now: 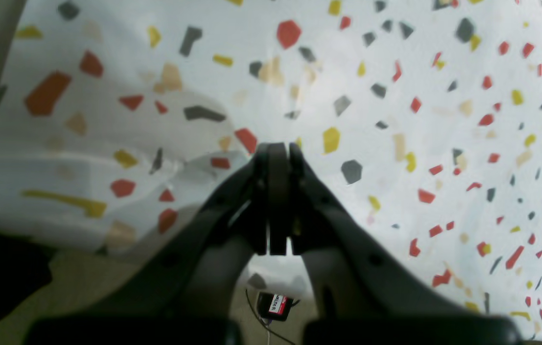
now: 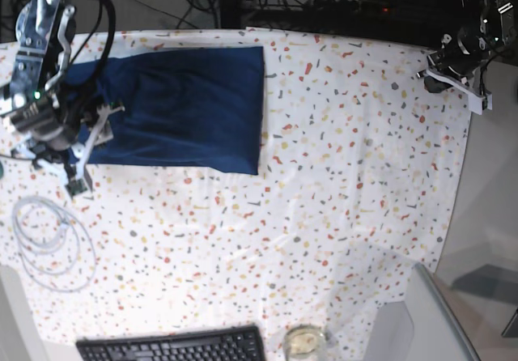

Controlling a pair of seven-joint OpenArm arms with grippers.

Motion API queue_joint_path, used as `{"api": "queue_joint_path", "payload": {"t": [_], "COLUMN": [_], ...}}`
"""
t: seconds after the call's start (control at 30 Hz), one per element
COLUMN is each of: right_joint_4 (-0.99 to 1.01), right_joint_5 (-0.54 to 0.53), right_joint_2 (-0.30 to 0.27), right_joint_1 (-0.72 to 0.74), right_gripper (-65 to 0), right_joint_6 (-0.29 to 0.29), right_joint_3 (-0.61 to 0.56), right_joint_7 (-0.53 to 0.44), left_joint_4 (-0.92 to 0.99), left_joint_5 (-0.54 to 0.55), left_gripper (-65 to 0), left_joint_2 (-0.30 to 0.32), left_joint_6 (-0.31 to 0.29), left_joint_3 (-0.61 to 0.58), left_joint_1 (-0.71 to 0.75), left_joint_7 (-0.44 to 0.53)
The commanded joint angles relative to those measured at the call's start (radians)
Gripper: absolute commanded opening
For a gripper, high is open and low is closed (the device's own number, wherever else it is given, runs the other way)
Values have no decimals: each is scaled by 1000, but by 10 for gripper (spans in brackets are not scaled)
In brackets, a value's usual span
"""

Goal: Layout the t-shirt on the table in an organized manner, then fold the t-shirt properly

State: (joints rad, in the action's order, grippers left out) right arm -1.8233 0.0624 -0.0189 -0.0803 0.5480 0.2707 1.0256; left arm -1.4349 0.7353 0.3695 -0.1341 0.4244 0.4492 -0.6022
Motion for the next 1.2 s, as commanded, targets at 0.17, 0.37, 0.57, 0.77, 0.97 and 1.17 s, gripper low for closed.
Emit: {"api": "queue_joint_path", "payload": {"t": [0.17, 0.37, 0.57, 0.77, 0.97, 1.17], "right_joint_4": [365, 431, 469, 469, 469, 477], "right_joint_5": [1, 6, 6, 6, 7, 7], "right_joint_2": [-11, -10, -11, -11, -11, -28], "right_joint_1": [198, 216, 218, 218, 239, 265], "right_gripper": [-275, -275, -281, -363, -612, -627], "right_joint_6": [-3, -6, -10, -10, -12, -12], "right_joint_3": [0, 0, 0, 2, 5, 2], "right_joint_7": [-52, -75, -106, -103, -103, -101], "left_joint_4": [-13, -11, -11, -11, -11, -11], "left_joint_5": [8, 8, 8, 8, 8, 8], "left_gripper": [-650, -650, -650, -650, -650, -650], "left_joint_2": [16, 16, 16, 16, 16, 16], "left_joint_6": [-3, -3, -3, -3, -3, -3], "left_joint_3": [8, 8, 8, 9, 9, 9], "left_joint_1": [3, 3, 1, -2, -5, -3], "left_joint_7": [15, 17, 17, 18, 17, 15]}}
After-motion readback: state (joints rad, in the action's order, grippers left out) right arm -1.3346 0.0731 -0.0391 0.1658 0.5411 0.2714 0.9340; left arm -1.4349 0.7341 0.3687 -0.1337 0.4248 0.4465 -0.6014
